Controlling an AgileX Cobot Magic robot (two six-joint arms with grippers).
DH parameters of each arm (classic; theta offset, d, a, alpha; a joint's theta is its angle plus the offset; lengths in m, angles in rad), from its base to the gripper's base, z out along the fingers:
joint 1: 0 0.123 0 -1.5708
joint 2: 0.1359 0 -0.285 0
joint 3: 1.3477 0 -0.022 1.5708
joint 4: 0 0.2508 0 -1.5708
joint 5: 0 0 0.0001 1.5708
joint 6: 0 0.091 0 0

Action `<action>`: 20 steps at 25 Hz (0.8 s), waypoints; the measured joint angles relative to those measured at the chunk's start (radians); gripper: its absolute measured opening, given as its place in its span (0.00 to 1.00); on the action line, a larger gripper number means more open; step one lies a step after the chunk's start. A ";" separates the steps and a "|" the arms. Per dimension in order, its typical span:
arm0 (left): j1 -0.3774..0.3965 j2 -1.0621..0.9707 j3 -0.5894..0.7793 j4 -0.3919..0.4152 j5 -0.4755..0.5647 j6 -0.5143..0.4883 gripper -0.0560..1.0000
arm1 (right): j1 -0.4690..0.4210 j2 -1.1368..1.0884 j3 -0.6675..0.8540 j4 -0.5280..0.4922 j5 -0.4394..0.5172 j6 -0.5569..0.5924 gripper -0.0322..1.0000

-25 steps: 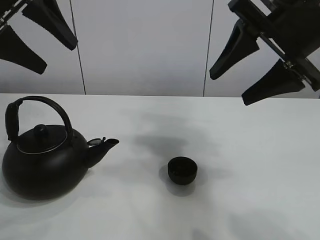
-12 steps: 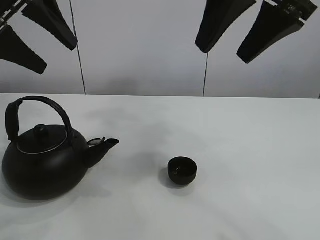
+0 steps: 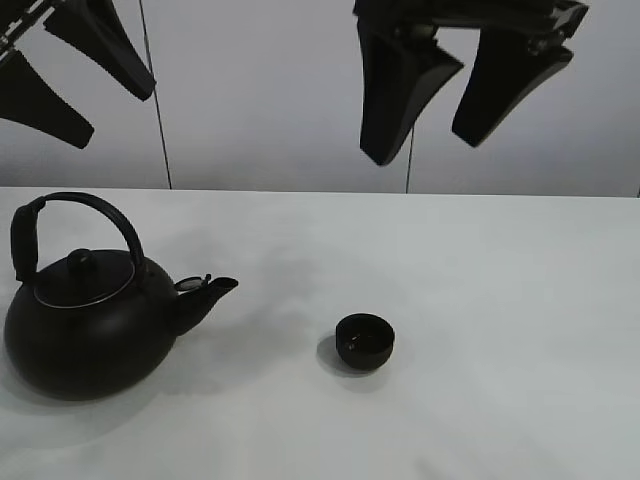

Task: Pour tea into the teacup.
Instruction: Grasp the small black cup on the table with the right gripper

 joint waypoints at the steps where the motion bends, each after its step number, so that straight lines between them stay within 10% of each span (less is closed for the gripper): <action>1: 0.000 0.000 0.000 0.000 0.000 0.000 0.51 | 0.000 0.012 0.000 -0.002 0.001 0.008 0.60; 20: 0.000 0.000 0.000 0.001 -0.003 0.000 0.51 | 0.000 0.431 -0.002 -0.018 -0.155 0.047 0.60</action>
